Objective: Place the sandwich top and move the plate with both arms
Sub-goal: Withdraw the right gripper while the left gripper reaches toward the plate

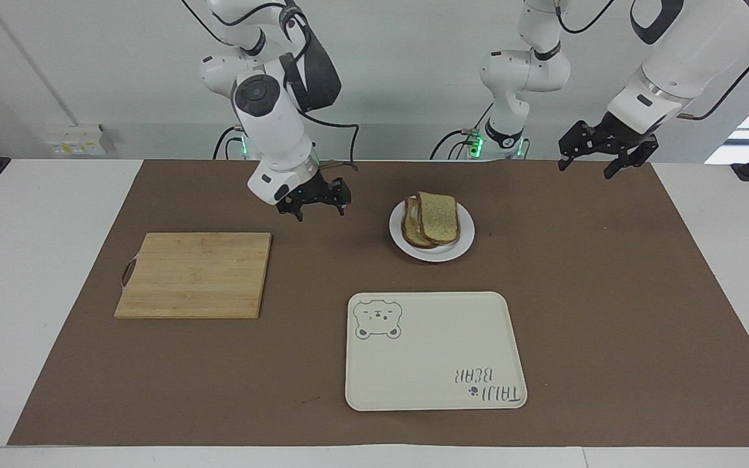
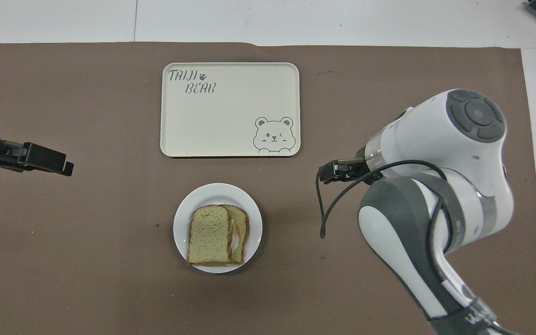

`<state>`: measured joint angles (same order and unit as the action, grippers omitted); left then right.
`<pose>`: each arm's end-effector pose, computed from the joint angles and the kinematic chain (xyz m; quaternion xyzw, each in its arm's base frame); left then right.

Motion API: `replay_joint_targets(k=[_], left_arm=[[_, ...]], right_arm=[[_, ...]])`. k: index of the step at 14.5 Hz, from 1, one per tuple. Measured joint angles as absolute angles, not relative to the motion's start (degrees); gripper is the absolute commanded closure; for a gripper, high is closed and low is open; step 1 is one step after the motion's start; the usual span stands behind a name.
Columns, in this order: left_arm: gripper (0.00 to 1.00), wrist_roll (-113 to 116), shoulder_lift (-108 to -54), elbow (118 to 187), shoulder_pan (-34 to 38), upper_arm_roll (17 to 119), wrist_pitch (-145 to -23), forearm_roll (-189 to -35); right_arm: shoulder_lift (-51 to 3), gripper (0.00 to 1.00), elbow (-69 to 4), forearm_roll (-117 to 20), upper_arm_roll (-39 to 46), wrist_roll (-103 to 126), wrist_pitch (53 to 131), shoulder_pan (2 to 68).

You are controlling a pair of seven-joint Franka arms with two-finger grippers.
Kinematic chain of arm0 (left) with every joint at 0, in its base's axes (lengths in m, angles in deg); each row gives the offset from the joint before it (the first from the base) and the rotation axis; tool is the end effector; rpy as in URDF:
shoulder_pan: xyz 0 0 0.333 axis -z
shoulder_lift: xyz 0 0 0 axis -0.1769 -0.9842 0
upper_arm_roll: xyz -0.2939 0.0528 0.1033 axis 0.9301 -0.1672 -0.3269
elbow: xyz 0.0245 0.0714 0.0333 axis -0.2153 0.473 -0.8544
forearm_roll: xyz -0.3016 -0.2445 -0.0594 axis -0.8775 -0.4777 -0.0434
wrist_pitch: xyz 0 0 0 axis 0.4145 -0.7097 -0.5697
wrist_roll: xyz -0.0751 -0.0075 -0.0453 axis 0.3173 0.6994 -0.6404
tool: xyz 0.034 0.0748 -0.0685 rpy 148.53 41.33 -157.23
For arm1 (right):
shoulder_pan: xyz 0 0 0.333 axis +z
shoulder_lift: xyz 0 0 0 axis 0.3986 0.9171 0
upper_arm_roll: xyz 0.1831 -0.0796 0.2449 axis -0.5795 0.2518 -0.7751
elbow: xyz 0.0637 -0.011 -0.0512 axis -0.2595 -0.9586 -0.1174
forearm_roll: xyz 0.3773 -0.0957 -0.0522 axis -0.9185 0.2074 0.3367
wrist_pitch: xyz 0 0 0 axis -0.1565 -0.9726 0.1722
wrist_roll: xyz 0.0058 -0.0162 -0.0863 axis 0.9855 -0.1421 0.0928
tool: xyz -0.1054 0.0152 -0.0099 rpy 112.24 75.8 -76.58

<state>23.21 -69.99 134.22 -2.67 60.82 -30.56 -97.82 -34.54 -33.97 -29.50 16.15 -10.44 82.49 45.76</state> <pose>0.5370 -0.0564 0.6244 0.9902 -0.0887 -0.0391 0.1002 0.5523 0.1844 0.4811 -0.9955 0.0055 0.0398 0.0860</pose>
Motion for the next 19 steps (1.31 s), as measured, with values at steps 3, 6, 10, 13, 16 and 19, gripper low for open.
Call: replay_joint_targets(k=[3,6,10,13,16,19], left_arm=[[0.00,26.4,-70.0,136.1,-4.4,60.8,-31.5,-101.8],[0.00,28.6,-70.0,139.1,-4.5,60.9,-34.3,-105.9],[0.00,34.2,-70.1,143.2,-5.2,60.8,-36.3,-109.5],[0.00,39.9,-70.2,146.2,-7.7,60.8,-37.1,-113.3],[0.00,44.8,-70.7,150.1,-8.6,60.7,-40.4,-117.3],[0.00,46.7,-71.8,153.1,-8.7,60.7,-43.6,-120.4]], right_arm=[[-35.6,0.00,-33.3,-26.4,16.3,-10.1,82.2,43.0],[-37.0,0.00,-32.3,-25.2,16.3,-10.1,82.1,40.0],[-39.5,0.00,-31.7,-24.6,16.4,-8.6,79.3,36.3],[-40.7,0.00,-30.5,-22.6,16.5,-6.0,76.2,34.4],[-41.0,0.00,-28.6,-22.4,16.6,-2.6,73.4,32.5],[-41.0,0.00,-26.0,-22.3,16.7,-1.1,69.5,30.8]])
